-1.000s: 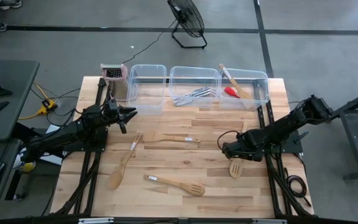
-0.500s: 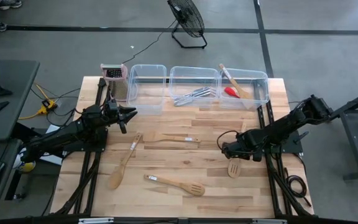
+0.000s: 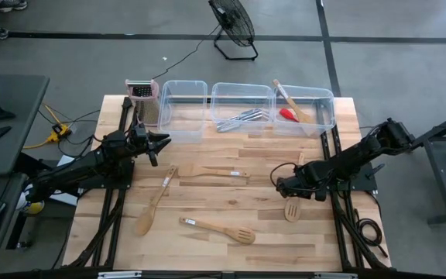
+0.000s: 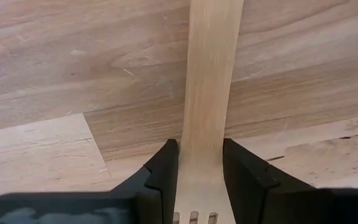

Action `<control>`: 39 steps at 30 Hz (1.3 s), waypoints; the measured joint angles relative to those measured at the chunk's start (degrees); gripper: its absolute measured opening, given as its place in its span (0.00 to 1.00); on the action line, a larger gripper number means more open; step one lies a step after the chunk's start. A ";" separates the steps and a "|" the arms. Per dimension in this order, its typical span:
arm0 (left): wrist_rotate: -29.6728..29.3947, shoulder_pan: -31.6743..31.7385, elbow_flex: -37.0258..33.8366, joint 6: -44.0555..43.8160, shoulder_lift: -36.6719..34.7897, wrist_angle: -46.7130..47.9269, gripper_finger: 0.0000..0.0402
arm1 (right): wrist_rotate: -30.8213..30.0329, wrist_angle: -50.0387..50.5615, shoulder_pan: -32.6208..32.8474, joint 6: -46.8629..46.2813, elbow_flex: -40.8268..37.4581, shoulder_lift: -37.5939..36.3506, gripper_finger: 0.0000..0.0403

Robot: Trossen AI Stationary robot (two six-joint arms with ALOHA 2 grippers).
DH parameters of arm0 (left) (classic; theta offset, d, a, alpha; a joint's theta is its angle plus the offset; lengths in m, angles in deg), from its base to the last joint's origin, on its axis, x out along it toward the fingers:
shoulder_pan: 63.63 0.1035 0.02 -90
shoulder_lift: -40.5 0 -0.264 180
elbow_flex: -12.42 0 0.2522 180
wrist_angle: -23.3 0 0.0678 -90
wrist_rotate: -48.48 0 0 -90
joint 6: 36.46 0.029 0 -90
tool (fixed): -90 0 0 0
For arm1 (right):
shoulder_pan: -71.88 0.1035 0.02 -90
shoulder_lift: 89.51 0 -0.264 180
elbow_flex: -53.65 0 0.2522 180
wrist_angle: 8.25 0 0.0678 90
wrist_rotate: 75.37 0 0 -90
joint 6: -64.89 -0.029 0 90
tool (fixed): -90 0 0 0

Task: Pick & Place Kitchen Items
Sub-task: Put the brown slotted serving spoon into the left transparent container

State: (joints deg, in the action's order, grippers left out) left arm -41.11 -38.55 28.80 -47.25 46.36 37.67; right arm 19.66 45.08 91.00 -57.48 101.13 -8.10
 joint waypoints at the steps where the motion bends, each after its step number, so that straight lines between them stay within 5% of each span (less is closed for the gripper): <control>1: 0.00 0.00 0.00 0.00 -0.01 0.00 0.25 | 0.02 -0.02 0.00 0.35 0.00 0.00 0.25; 16: 0.01 0.00 0.00 0.00 0.00 0.00 0.25 | -0.61 -0.56 0.02 6.17 2.54 0.32 0.24; 39: 0.00 0.00 0.00 0.00 -0.02 0.00 0.25 | 4.38 -24.18 0.02 31.27 3.78 0.13 0.24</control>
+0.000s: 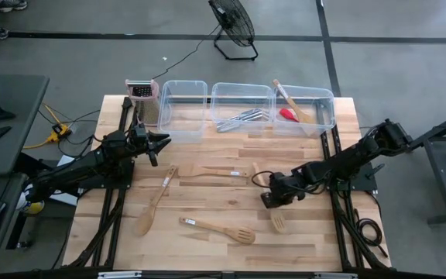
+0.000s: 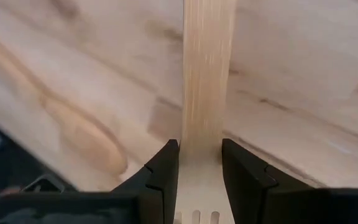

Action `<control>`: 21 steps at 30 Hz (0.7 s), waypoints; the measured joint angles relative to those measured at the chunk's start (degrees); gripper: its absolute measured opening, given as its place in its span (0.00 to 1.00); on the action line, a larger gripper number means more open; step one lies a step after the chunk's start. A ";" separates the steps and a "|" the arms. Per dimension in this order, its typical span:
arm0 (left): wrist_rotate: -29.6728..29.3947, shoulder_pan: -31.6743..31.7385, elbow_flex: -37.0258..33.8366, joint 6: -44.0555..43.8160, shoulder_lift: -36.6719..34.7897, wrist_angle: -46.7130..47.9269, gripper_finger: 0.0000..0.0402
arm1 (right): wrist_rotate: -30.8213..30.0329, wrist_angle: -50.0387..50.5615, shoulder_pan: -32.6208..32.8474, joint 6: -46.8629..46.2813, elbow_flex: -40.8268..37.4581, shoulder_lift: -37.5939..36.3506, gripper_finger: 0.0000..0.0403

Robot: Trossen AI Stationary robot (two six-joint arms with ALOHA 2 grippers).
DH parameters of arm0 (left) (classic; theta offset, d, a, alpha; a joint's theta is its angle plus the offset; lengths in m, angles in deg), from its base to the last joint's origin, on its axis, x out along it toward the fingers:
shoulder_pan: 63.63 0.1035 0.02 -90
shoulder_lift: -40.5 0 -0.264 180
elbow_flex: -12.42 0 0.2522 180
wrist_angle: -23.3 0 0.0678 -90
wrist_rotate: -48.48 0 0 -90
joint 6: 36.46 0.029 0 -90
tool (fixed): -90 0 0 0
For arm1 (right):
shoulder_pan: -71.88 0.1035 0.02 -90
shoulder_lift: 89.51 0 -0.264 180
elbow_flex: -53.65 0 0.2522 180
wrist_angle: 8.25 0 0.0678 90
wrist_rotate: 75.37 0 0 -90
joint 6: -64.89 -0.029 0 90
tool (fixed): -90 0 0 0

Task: Pick & Place Kitchen Items
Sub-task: Put the brown slotted serving spoon into the left transparent container

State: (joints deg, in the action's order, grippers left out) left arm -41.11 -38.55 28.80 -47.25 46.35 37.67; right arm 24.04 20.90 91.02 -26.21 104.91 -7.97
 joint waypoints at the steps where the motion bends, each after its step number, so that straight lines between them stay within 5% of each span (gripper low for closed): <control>1: 0.00 0.02 0.00 0.00 0.02 0.00 0.25 | 0.15 -1.08 0.00 0.99 0.01 0.00 0.24; 21: -0.11 0.02 0.00 4.37 0.02 -0.02 0.25 | 0.39 -23.55 -1.26 12.29 0.07 -0.09 0.24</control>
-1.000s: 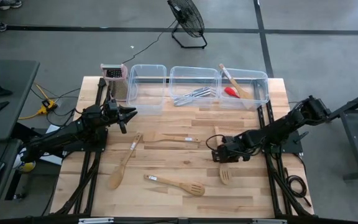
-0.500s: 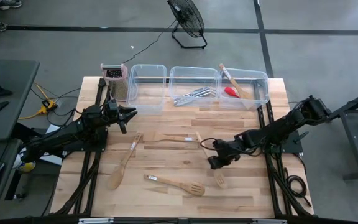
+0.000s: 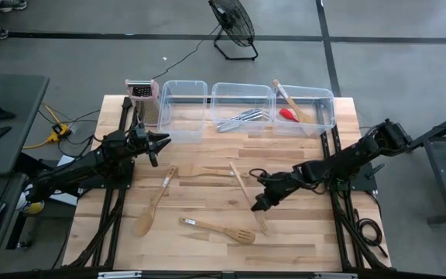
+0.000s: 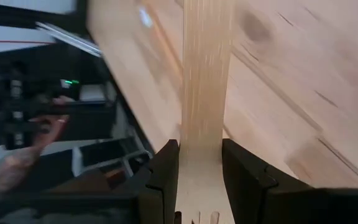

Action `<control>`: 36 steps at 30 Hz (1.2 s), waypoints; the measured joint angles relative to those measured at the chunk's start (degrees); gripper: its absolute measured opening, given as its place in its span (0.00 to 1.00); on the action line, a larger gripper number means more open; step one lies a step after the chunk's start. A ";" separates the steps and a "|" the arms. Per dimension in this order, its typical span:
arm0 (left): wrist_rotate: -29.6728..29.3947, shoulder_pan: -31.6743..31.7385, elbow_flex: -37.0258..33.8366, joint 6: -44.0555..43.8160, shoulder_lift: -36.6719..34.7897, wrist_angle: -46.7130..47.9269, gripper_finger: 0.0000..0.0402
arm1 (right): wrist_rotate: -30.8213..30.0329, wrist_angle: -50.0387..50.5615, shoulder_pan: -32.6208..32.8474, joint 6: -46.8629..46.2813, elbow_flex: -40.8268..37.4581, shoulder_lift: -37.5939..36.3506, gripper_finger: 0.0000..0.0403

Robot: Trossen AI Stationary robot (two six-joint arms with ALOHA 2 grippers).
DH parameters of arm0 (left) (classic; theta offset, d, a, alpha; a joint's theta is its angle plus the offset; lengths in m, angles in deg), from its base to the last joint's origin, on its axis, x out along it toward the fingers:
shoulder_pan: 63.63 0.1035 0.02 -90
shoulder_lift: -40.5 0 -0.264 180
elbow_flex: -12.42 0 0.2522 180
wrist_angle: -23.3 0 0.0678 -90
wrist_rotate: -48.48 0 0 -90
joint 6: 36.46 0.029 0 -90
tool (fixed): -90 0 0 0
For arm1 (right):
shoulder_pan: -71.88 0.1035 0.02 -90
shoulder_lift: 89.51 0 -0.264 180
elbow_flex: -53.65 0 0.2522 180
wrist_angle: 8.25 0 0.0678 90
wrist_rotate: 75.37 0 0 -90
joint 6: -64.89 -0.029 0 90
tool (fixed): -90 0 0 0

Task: Pick & Place Kitchen Items
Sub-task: Put the brown slotted serving spoon into the left transparent container

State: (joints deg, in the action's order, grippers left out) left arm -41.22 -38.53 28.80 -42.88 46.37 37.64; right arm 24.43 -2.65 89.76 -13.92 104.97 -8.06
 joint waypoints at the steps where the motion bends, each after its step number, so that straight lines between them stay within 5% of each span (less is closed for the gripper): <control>1: 0.00 0.00 0.00 -0.01 0.00 -0.02 0.25 | -0.45 -1.60 -0.23 0.68 0.00 0.00 0.24; 5: 0.09 0.00 0.00 -3.79 -0.01 -1.04 0.25 | -0.82 -8.08 -1.54 2.95 0.00 -0.02 0.24; 20: 2.15 -0.02 0.00 -43.12 0.00 -5.94 0.25 | -3.88 -22.36 -8.11 14.94 1.19 -0.02 0.24; 30: 4.09 -0.02 3.38 -43.27 2.30 -20.59 0.28 | -3.68 -22.09 -14.58 23.81 6.32 -0.02 0.24; 36: 4.69 -0.01 11.98 -39.06 11.77 -20.61 0.51 | -2.48 -22.01 -18.38 26.74 7.36 -0.02 0.24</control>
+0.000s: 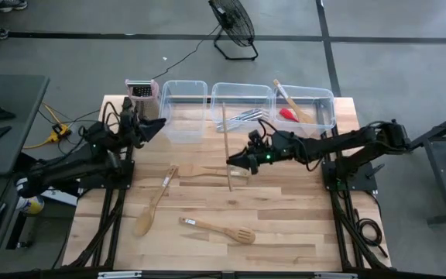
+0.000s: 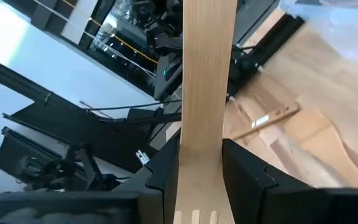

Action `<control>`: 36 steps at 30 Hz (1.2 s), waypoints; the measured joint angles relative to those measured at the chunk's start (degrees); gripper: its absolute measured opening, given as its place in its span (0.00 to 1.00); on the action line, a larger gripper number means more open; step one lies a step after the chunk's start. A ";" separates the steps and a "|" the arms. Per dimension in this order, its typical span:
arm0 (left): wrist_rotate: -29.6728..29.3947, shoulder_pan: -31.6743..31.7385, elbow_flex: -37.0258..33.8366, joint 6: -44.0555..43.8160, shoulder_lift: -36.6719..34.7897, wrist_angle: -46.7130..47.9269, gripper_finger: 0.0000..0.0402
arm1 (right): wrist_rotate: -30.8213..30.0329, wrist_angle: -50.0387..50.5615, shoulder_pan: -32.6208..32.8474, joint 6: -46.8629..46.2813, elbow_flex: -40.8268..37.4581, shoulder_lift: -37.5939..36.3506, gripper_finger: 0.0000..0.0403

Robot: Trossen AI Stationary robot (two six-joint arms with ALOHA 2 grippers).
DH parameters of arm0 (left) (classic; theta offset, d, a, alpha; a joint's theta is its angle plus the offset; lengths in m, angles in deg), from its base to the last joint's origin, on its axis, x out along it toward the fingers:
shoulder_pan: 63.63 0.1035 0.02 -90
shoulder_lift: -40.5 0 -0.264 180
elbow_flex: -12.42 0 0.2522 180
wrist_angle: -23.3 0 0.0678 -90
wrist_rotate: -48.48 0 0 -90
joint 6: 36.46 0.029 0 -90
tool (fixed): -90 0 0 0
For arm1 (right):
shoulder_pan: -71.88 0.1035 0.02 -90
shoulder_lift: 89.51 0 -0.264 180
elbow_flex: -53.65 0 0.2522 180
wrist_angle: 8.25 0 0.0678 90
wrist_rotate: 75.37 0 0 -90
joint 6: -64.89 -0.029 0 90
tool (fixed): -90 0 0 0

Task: Pick & Place Kitchen Items
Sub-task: Put the brown slotted serving spoon into the left transparent container

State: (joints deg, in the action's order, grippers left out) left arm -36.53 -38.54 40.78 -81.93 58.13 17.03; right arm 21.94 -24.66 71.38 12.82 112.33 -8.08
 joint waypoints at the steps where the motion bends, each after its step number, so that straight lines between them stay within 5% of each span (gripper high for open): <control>1: 0.50 -0.01 1.85 0.48 2.32 -0.08 0.55 | 0.64 0.04 -0.63 0.43 0.24 0.00 0.24; 6: 3.60 -0.01 10.26 2.33 14.65 -0.01 0.70 | 3.52 0.44 -3.68 2.82 1.78 0.00 0.24; 16: 12.89 -0.01 25.97 5.51 35.77 0.05 0.72 | 8.80 12.52 -8.73 10.29 8.30 0.00 0.24; 36: 16.40 -0.14 41.41 9.06 55.11 -0.04 0.72 | 9.51 16.72 -11.44 15.01 10.81 0.00 0.24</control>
State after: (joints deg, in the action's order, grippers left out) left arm -20.12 -38.68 82.19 -72.88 113.25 16.99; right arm 31.45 -7.95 59.94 27.83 123.14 -8.08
